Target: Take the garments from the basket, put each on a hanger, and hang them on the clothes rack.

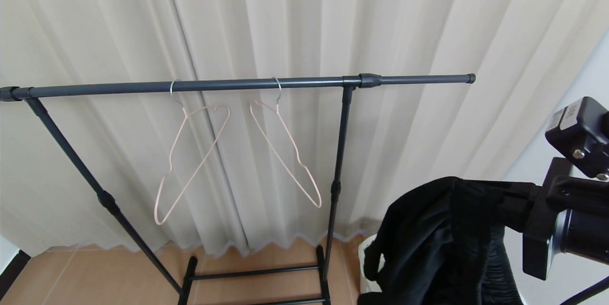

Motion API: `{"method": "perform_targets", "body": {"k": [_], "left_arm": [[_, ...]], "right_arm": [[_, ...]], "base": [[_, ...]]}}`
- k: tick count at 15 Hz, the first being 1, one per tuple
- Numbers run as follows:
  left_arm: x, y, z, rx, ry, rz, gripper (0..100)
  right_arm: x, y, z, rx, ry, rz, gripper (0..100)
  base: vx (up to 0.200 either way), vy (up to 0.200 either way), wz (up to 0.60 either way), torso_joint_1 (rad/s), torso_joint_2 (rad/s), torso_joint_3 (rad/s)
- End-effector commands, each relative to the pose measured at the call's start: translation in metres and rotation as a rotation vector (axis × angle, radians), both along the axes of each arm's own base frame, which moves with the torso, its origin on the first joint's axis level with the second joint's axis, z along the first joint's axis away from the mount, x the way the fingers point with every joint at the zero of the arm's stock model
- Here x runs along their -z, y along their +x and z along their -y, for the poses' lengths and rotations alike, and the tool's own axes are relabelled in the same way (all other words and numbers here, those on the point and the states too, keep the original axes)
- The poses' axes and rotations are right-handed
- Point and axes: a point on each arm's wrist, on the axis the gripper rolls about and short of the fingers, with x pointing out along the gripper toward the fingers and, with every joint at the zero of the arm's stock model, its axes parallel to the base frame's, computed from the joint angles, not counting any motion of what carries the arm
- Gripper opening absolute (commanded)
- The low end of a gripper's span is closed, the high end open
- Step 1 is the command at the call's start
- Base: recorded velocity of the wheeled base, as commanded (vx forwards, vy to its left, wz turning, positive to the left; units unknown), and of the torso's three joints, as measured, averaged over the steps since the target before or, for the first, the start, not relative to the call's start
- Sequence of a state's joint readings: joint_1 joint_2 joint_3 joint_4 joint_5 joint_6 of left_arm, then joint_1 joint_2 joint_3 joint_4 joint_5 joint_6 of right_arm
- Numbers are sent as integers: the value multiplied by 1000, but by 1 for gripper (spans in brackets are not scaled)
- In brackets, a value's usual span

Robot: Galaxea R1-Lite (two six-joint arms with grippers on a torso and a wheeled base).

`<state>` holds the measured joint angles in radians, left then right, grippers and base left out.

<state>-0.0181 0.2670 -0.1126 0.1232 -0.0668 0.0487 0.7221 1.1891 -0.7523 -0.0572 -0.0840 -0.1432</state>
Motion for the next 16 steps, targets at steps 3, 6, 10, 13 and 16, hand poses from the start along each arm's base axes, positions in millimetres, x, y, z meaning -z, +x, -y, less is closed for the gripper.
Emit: {"method": "perform_targets", "body": {"k": [3, 6, 10, 13, 16], "left_arm": [[-44, 65, 8, 139, -106, -317, 100], [-60, 92, 23, 219, -180, -396, 100], [-73, 125, 55, 312, -258, -520, 100], [-80, 137, 86, 390, -306, -593, 100], [-74, 151, 134, 433, -315, -683, 100]], "right_arm": [[-15, 22, -50, -48, 74, -114, 0], [-16, 50, -87, 8, 114, -160, 0], [-13, 93, -147, 152, 151, -140, 0], [-18, 101, -167, 186, 211, -133, 0], [-19, 105, -176, 218, 249, -131, 0]], "base": [[0, 0, 0, 0, 0, 0], [0, 0, 0, 0, 0, 0], [0, 0, 0, 0, 0, 0], [0, 0, 0, 0, 0, 0], [0, 0, 0, 0, 0, 0]]}}
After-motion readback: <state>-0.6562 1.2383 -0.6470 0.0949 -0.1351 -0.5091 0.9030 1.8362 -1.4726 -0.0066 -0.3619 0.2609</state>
